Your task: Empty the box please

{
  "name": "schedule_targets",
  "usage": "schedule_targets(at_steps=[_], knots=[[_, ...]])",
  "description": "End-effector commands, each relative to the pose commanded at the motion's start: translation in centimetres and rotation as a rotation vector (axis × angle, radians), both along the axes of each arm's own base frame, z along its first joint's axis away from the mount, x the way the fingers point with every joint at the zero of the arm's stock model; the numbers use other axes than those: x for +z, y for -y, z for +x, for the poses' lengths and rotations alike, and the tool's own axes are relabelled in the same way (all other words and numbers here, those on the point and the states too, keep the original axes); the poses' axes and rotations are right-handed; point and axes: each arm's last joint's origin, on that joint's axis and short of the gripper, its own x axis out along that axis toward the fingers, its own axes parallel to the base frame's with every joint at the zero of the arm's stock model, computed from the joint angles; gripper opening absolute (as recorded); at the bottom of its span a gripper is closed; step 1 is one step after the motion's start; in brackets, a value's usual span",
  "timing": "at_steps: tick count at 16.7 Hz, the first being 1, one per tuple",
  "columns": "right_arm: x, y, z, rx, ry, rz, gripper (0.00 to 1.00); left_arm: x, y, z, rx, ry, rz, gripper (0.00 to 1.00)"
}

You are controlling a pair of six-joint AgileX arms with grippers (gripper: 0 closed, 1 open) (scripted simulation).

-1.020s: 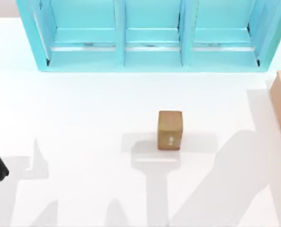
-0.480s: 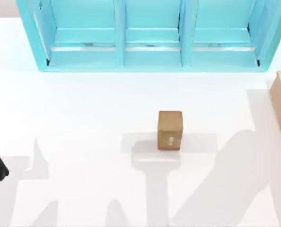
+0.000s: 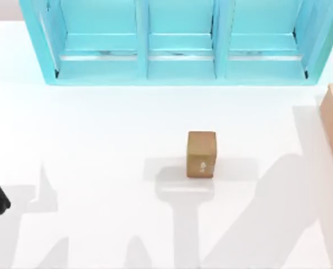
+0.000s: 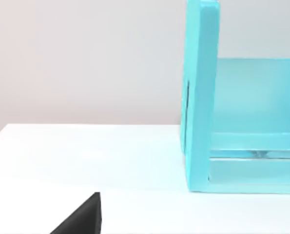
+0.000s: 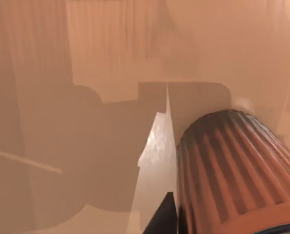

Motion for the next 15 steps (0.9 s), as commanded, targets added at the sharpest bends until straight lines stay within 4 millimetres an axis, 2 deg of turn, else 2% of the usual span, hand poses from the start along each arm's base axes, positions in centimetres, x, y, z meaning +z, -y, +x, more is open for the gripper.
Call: schedule_targets(at_steps=[8,10,15], knots=[[0.2,-0.1,0.0,0.0,0.004,-0.001,0.0,0.0,0.0,0.0,0.0,0.0,0.0,1.0],[1.3,-0.7,0.5,0.004,0.035,-0.009,0.0,0.0,0.0,0.0,0.0,0.0,0.0,1.0],[5.9,-1.6,2.8,0.005,0.136,-0.031,0.0,0.0,0.0,0.0,0.0,0.0,0.0,1.0]])
